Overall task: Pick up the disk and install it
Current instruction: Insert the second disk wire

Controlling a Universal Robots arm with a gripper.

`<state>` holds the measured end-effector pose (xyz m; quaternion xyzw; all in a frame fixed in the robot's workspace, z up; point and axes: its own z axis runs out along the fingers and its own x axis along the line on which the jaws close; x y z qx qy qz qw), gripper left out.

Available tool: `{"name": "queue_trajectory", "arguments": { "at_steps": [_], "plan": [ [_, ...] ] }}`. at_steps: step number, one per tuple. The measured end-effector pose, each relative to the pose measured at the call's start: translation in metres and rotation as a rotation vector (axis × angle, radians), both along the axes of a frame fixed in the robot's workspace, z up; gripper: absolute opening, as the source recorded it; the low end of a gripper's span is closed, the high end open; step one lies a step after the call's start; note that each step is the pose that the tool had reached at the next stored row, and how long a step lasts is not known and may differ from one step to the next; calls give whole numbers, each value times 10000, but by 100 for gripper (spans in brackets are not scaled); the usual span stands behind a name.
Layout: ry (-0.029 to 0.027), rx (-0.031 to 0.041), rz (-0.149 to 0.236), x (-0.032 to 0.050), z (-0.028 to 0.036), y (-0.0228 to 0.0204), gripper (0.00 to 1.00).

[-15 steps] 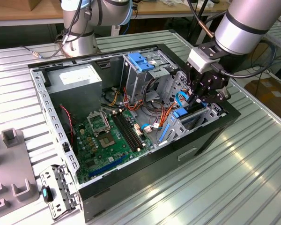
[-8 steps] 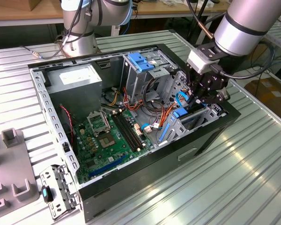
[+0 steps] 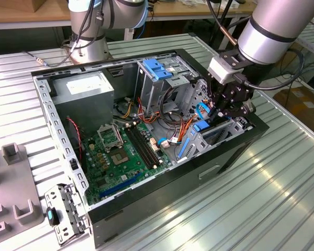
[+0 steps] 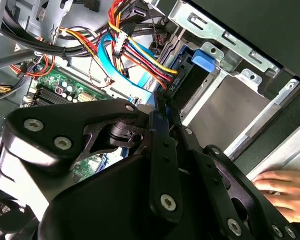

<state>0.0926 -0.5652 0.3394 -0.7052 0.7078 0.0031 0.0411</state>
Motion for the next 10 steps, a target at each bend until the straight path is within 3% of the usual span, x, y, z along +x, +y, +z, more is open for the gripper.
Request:
{"name": "queue_trajectory", "arguments": {
  "at_steps": [2,3,6,9,10],
  "plan": [
    [-2,14,1,0,19,0,17],
    [-2,9,1,0,47,0,24],
    [0,2,0,0,165,0,24],
    [0,1,1,0,172,0,22],
    [0,2,0,0,173,0,16]
  ]
}}
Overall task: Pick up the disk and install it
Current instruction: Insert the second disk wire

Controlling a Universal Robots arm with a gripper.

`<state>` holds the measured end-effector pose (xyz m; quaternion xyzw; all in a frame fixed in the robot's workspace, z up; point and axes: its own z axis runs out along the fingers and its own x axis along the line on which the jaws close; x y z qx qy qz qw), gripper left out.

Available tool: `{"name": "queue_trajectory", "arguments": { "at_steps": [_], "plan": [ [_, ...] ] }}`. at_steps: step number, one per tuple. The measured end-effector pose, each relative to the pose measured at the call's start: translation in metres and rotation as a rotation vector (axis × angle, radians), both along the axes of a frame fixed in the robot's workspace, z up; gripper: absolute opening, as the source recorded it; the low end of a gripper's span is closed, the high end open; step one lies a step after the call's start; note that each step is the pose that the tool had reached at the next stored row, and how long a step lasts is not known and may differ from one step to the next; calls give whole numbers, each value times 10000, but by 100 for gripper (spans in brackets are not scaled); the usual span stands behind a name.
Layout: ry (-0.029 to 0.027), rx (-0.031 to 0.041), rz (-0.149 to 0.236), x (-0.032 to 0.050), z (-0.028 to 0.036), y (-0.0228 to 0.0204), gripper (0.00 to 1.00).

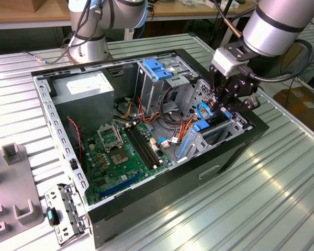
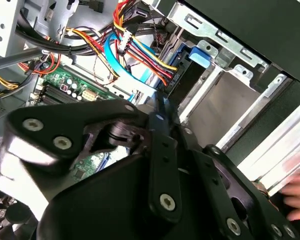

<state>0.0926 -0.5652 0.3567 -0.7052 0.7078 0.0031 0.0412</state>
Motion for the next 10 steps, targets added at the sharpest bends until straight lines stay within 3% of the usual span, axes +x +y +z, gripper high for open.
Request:
{"name": "queue_trajectory", "arguments": {
  "at_steps": [1,10],
  "plan": [
    [0,1,0,0,0,0,11],
    [0,0,0,0,9,0,11]
  ]
}}
